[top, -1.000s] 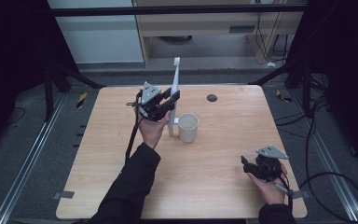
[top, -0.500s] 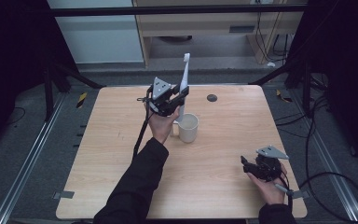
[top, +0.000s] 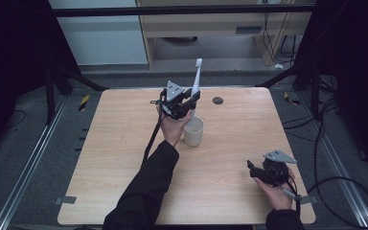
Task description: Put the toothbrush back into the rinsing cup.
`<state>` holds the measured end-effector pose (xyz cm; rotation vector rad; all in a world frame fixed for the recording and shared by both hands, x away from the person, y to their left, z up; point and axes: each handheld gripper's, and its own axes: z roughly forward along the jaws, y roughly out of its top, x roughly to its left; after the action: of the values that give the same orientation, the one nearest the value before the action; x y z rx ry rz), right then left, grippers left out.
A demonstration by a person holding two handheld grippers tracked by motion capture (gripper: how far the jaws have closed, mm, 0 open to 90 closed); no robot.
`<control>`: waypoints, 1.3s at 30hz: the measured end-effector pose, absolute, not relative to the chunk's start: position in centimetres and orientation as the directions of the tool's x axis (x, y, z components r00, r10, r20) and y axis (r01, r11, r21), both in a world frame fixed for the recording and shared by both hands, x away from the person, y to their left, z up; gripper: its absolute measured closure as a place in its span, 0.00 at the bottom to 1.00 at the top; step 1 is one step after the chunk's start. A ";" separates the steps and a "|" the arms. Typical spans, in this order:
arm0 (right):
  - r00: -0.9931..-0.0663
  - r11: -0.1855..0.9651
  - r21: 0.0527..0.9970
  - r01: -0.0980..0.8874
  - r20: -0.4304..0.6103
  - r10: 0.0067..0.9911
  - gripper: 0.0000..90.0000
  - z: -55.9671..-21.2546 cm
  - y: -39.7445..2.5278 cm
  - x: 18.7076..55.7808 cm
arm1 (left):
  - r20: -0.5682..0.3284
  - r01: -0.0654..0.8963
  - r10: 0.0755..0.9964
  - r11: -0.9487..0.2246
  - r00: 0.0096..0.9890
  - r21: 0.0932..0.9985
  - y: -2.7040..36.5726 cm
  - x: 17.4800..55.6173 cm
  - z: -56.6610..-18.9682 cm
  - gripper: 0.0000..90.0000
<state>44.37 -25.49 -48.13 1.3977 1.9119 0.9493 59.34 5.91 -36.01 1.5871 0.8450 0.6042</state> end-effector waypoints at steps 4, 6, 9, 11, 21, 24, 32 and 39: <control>-0.278 0.195 0.814 0.548 -0.042 0.960 0.31 -48.1 -25.5 44.3 | -0.073 0.199 0.792 -0.063 0.606 0.978 5.7 59.6 -36.5 0.74; -0.278 0.196 0.814 0.547 -0.044 0.960 0.31 -48.1 -25.5 44.4 | -0.074 0.206 0.793 -0.066 0.604 0.976 5.6 59.8 -36.7 0.74; -0.278 0.196 0.814 0.547 -0.045 0.960 0.31 -48.2 -25.6 44.4 | -0.077 0.218 0.795 -0.071 0.602 0.973 5.3 59.9 -37.1 0.74; -0.278 0.196 0.813 0.548 -0.043 0.959 0.31 -48.1 -25.6 44.4 | -0.072 0.223 0.794 -0.081 0.603 0.971 5.1 60.0 -37.4 0.74; -0.278 0.198 0.814 0.547 -0.047 0.959 0.31 -48.2 -25.6 44.4 | -0.069 0.249 0.794 -0.106 0.604 0.963 4.8 60.3 -39.2 0.74; -0.278 0.196 0.812 0.549 -0.043 0.960 0.31 -48.2 -25.5 44.4 | -0.070 0.259 0.793 -0.113 0.605 0.959 4.8 60.3 -39.8 0.74; -0.277 0.197 0.812 0.549 -0.046 0.960 0.31 -48.2 -25.5 44.4 | -0.075 0.280 0.792 -0.124 0.606 0.952 4.7 60.2 -41.1 0.74; -0.279 0.199 0.812 0.549 -0.046 0.959 0.31 -48.2 -25.5 44.4 | -0.066 0.292 0.791 -0.145 0.608 0.945 4.6 60.0 -42.1 0.74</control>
<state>44.40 -25.47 -48.20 1.4012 1.9147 0.9410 60.00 4.59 -42.12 1.7145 0.8963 0.5567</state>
